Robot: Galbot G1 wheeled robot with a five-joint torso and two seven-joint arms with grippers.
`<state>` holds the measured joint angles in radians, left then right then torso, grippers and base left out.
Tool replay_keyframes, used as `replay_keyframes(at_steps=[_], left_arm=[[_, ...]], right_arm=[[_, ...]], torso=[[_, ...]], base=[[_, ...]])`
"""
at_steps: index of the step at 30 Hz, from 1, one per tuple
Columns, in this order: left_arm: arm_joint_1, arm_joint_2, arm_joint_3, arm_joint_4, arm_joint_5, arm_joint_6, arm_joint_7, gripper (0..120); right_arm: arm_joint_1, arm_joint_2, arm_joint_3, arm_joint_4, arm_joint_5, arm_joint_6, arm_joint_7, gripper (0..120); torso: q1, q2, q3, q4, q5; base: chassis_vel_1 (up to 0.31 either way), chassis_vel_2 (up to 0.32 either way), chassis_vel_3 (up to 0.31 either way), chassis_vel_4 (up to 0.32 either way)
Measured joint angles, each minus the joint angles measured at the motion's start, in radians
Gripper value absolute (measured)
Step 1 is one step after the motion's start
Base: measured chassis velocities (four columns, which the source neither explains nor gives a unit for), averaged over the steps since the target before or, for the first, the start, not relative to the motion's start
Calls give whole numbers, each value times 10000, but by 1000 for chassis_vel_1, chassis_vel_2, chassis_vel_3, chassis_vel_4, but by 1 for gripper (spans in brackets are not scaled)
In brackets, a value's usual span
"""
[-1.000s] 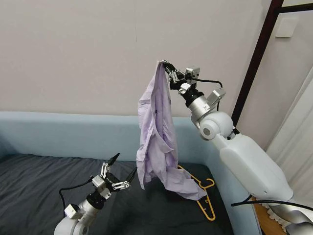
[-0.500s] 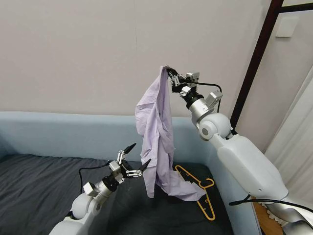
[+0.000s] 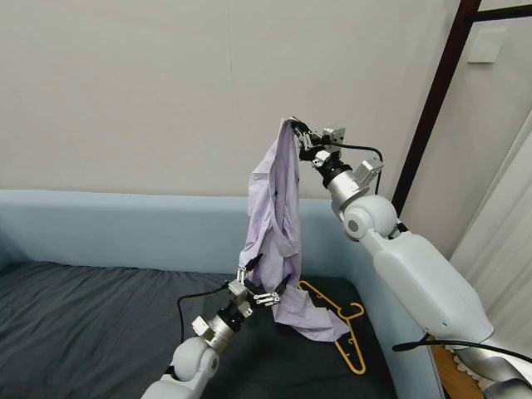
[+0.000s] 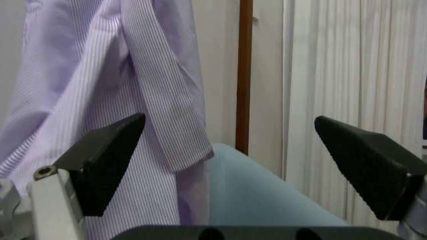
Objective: Pick up the clothes from the sofa and hang them on the clothes hanger.
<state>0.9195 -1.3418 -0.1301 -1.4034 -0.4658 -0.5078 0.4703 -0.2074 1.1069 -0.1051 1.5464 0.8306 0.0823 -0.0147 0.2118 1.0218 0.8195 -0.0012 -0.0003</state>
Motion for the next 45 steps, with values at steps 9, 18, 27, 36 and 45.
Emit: replay_keyframes(at_steps=[9,18,27,36,45], left_arm=[[-893,-407,486,1281,-177,44,-297,100],[-1603,-825,498,1818,-222,-6,-625,99],[-1609,-586,157,1789,-216,-151,-1008,98],[-1830,-278,-407,1840,-206,-153,-1689,99],[-1937,-120,-728,2114,-125,-184,-1930,97]], right_arm=[[-112,10,-24,91,-23,4,-10,0],[-228,-114,-11,228,-24,8,-85,0],[-444,-207,52,361,-118,25,-173,0],[-599,-216,119,395,-225,43,-225,0],[-677,-239,157,417,-243,50,-254,0]], torso=[[0,0,0,0,-1],[0,1,0,-1,-1],[0,1,1,1,-2],[0,1,1,1,-3],[0,1,1,1,-4]], base=[[0,0,0,0],[0,0,0,0],[0,0,0,0],[0,0,0,0],[0,0,0,0]])
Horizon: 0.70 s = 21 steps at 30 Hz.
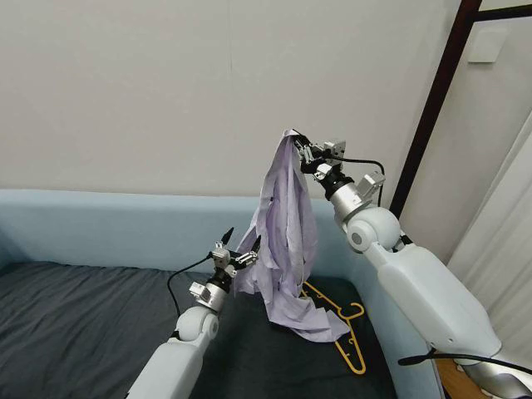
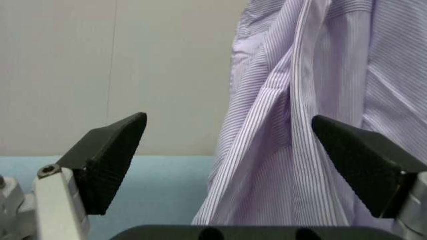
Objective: Pick up the clothes from the sofa and hang them on the clothes hanger.
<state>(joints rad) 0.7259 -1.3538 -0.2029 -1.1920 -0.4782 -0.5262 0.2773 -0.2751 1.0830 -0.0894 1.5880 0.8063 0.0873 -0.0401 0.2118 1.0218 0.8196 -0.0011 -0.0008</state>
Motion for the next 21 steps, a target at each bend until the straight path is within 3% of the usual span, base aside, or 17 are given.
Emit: replay_keyframes(at_steps=[12,21], left_arm=[[273,-143,125,-67,639,-387,-34,94],[301,-351,207,146,1193,-733,41,64]], right_arm=[[-138,51,-64,-22,-127,12,-16,0],[-159,65,-95,-68,-150,12,-18,0]], torso=[[0,0,0,0,2],[0,0,-1,0,1]], base=[[0,0,0,0],[0,0,0,0]])
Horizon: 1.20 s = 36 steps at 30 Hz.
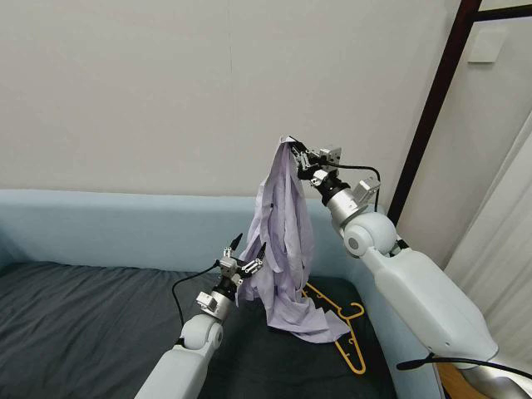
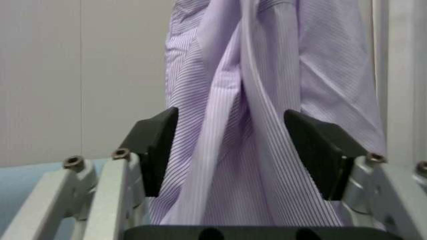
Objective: Pick up the clothes from the sofa and hang them on the clothes hanger.
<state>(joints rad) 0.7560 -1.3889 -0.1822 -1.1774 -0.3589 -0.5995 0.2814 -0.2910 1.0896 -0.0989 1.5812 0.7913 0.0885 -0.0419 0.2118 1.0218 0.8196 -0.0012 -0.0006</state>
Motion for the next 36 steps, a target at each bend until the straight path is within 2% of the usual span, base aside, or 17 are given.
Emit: replay_keyframes(at_steps=[3,5,8,10,13,16,18,26,29,30,35,36], left_arm=[[7,-69,2,12,181,-104,36,49],[12,-87,1,13,251,-136,40,46],[46,-121,-32,-2,486,-233,52,31],[52,-122,-38,-13,506,-239,52,27],[47,-131,-75,-10,546,-244,49,12],[39,-137,-97,0,547,-246,40,8],[35,-140,-130,0,547,-251,27,0],[142,230,-320,-593,72,-249,46,0],[91,1102,-330,-1630,-970,39,376,0],[91,1102,-330,-1630,-970,39,376,0],[-623,2685,299,-2869,-3029,600,1069,0],[-623,2685,299,-2869,-3029,600,1069,0]], right_arm=[[-82,-22,-2,24,-17,0,0,0],[-102,-32,-2,36,-19,0,-1,0],[-164,-67,4,85,-27,0,-2,0],[-171,-72,4,88,-32,1,-3,0],[-190,-76,4,88,-48,1,-12,0],[-197,-76,4,89,-54,3,-18,0],[-197,-72,4,70,-69,9,-28,0],[-157,-59,57,-103,-216,19,113,0],[-103,-180,235,-316,-528,-209,501,0],[-103,-180,235,-316,-528,-209,501,0],[-191,-301,529,-248,-553,-349,749,0],[-191,-301,529,-248,-553,-349,749,0]], torso=[[0,0,0,0,1],[0,0,0,0,0],[0,0,0,0,1],[-1,0,0,0,1],[0,0,0,0,1],[0,0,0,0,1],[0,0,0,-1,0],[0,0,1,0,-2],[0,0,1,1,-2],[0,0,1,1,-2],[0,0,1,-1,-1],[0,0,1,-1,-1]], base=[[0,0,0,0],[0,0,0,0],[0,0,0,0],[0,0,0,0],[0,0,0,0],[0,0,0,0],[0,0,0,0],[0,0,0,0],[0,0,0,0],[0,0,0,0],[0,0,0,0],[0,0,0,0]])
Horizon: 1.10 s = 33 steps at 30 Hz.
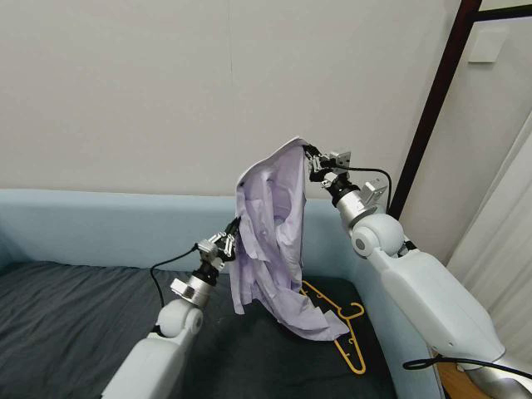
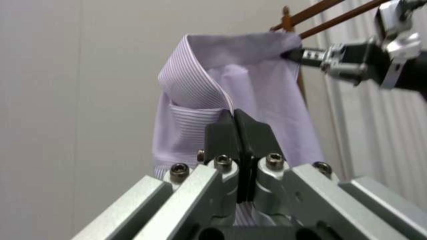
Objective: Pick up the clothes from the sofa and hang them on the clothes hanger.
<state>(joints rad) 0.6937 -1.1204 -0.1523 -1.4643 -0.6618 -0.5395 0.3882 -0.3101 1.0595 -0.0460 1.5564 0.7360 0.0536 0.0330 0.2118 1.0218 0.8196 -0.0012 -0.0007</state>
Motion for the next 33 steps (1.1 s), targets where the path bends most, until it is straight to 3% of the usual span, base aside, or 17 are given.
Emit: replay_keyframes(at_steps=[6,9,15,19,22,26,33], left_arm=[[-1216,1170,753,-160,-1385,203,804,0],[-2941,1898,1507,282,-2285,319,1719,0],[-4795,2135,1944,1100,-2895,517,3218,0],[-5331,2227,2017,1466,-3076,720,4293,0],[-5320,2328,2000,1628,-3062,846,5016,0],[-4372,2419,1649,1827,-2567,965,6221,0],[-2594,2216,1083,2324,-1425,564,6859,0]], right_arm=[[-20,-113,240,236,506,346,-226,0],[35,-297,411,515,1235,799,-635,0],[63,-497,601,603,1482,1039,-773,0],[-29,-539,747,652,1570,1082,-859,0],[-152,-544,817,693,1591,1113,-938,0],[-549,-461,835,798,1589,1149,-1032,0],[-1153,-187,620,962,1574,1266,-1494,0]], torso=[[0,0,0,2,-2],[0,0,-1,0,0],[0,0,0,-1,2],[0,0,0,-2,3],[1,0,-1,-1,2],[1,0,-1,2,-2],[1,0,-1,3,0]], base=[[0,0,0,0],[0,0,0,0],[0,0,0,0],[0,0,0,0],[0,0,0,0],[0,0,0,0],[0,0,0,0]])
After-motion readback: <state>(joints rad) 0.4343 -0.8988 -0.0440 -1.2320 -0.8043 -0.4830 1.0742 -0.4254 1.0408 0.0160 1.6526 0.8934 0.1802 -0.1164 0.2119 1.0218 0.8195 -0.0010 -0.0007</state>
